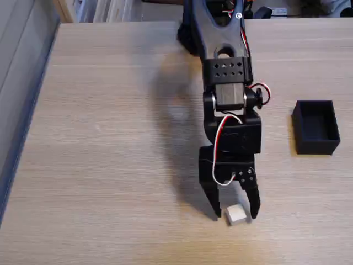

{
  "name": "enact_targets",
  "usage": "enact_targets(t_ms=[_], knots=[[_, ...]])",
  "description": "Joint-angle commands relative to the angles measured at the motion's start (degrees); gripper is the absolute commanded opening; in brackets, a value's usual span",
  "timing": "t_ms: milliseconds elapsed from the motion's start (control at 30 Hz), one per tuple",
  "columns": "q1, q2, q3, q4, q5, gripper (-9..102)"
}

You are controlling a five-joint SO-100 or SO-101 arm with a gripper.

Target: Pick a white block and place it in the black box.

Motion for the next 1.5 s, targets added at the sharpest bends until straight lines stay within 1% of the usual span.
enact_targets(t_ms=[0,300,533,733,867,967,1200,1467], knots=[[0.3,0.3,-2.0,-0.4,-0.3,28],[0.1,-0.4,-1.8,-0.4,0.1,28],[-0.3,-1.0,-2.5,-0.4,-0.4,24],[-0.4,-1.1,-2.6,-0.4,-1.1,12],[-0.4,-0.5,-2.6,-0.3,-0.4,2],[0.0,1.1,-2.1,0.8,0.7,0],[1.0,14.0,6.9,4.8,-2.5,0],[0.8,40.3,24.6,14.0,-6.2,0]])
